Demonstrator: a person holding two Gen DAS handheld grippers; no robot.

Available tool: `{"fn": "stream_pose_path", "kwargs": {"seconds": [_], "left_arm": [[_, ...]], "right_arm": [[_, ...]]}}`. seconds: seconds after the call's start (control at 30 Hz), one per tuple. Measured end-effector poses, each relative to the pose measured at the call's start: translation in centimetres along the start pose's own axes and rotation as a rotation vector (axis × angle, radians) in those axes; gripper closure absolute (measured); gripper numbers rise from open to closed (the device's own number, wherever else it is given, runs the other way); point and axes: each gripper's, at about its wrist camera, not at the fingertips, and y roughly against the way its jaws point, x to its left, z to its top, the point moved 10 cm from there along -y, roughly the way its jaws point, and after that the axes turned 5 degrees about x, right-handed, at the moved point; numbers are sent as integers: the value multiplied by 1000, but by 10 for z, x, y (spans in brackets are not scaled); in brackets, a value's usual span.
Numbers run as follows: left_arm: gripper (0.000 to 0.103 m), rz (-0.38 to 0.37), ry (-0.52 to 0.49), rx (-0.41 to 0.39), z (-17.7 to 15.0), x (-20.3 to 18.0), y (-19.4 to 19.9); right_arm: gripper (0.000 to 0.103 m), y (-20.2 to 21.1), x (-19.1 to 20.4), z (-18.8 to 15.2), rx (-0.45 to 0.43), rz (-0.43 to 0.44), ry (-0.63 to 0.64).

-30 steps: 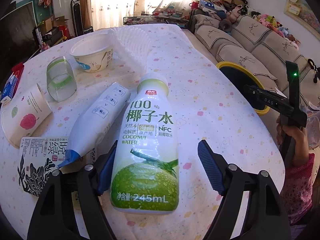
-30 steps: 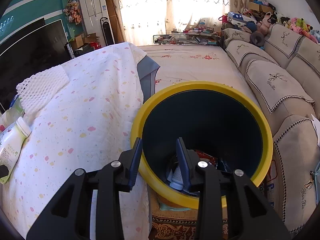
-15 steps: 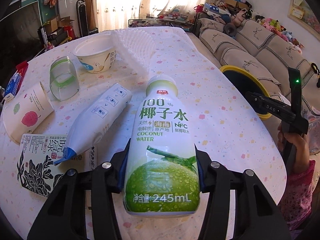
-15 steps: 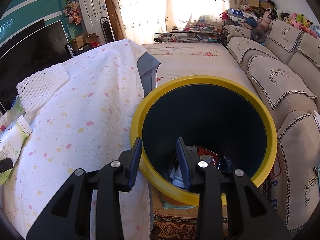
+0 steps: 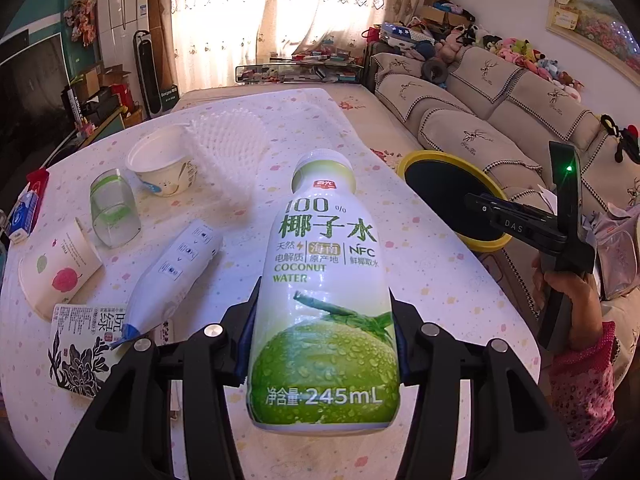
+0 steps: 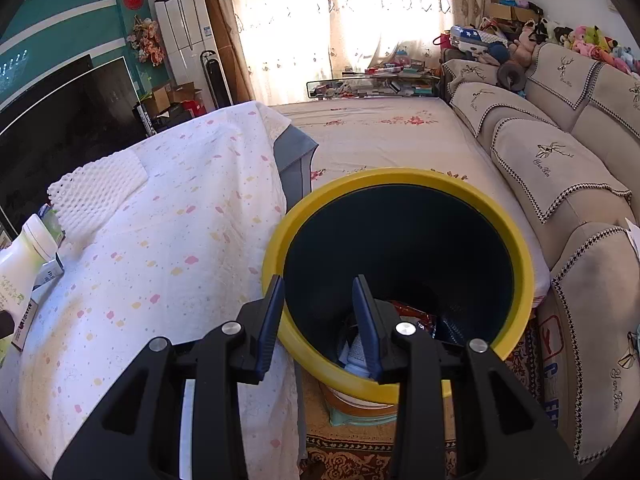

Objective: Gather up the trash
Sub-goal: 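Carry the coconut bottle over the bin and open the left gripper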

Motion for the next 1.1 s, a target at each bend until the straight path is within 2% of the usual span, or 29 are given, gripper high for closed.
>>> {"fn": "stream_pose_path", "kwargs": {"seconds": [0.37, 0.47, 0.7, 0.93, 1.1], "left_arm": [[52, -77, -114, 15, 52, -81, -44], [52, -99, -156, 24, 71, -112, -67], [52, -132, -228, 98, 108, -179, -131], [52, -124, -237, 215, 111, -200, -195], [52, -117, -226, 240, 105, -201, -208]], "right_arm": [[69, 24, -51, 2, -41, -33, -49], [69, 29, -69, 1, -49, -41, -75], [69, 34, -108, 0, -55, -69, -125], [69, 32, -128, -1, -52, -72, -149], [69, 29, -129, -3, -45, -70, -156]]}}
